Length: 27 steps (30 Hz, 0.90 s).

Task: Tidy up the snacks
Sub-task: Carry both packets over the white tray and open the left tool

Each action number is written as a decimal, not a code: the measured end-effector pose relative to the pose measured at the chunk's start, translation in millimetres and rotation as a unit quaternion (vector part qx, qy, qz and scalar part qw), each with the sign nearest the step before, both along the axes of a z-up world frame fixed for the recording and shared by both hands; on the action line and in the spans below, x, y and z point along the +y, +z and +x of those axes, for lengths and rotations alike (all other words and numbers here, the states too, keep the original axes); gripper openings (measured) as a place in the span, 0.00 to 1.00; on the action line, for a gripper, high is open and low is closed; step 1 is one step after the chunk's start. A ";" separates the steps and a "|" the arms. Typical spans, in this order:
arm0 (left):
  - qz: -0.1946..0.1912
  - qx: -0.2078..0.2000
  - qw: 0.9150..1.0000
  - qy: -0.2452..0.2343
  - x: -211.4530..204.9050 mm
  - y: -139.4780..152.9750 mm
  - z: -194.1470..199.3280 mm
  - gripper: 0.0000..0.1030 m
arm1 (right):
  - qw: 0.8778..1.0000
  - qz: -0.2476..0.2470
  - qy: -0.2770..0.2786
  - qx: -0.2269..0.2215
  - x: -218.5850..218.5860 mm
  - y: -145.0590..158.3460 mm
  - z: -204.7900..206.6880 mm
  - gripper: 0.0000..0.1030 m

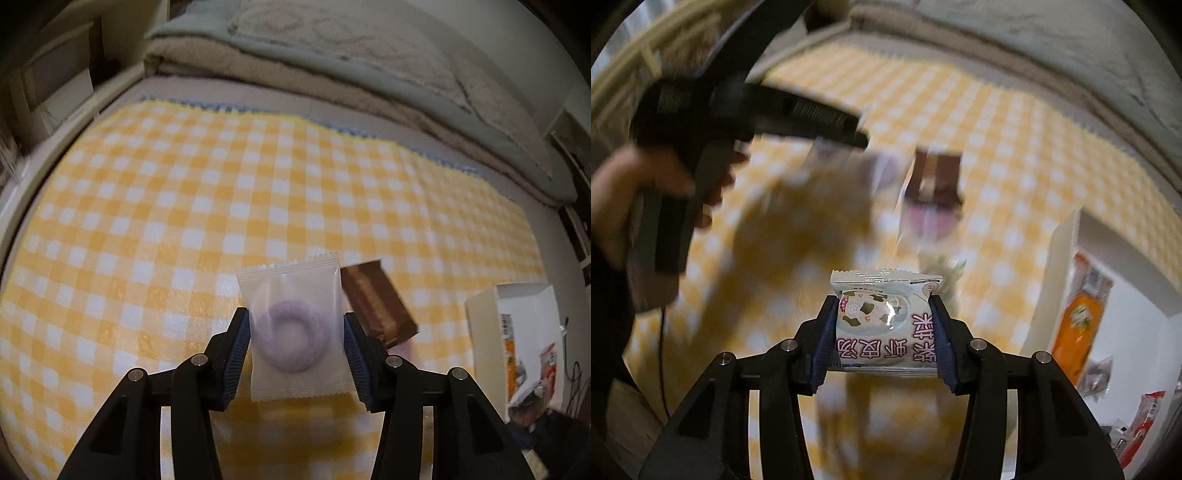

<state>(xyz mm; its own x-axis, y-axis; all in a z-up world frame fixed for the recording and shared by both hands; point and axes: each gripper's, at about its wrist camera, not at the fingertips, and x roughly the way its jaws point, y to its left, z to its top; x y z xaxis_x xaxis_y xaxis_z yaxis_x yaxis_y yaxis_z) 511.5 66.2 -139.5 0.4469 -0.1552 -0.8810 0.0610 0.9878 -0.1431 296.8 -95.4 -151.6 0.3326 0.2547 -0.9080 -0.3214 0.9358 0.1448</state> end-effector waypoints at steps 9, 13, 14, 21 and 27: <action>0.006 -0.062 0.998 -0.019 -7.1 56.3 -43.4 0.47 | 0.995 0.015 -0.053 -0.082 -23.4 45.7 13.9 0.47; 0.006 -0.083 0.996 -0.029 -11.9 75.8 -65.2 0.47 | 0.991 0.022 -0.081 -0.104 -38.3 55.3 21.6 0.47; 0.006 -0.088 0.996 -0.031 -13.1 81.3 -71.6 0.47 | 0.990 0.021 -0.088 -0.109 -41.2 58.6 22.2 0.47; 0.013 -0.107 0.993 -0.046 -19.8 105.5 -101.2 0.47 | 0.983 0.027 -0.127 -0.129 -66.3 78.7 20.0 0.47; 0.027 -0.109 0.991 -0.066 -41.5 111.7 -112.9 0.47 | 0.979 0.022 -0.144 -0.145 -85.0 88.5 18.5 0.47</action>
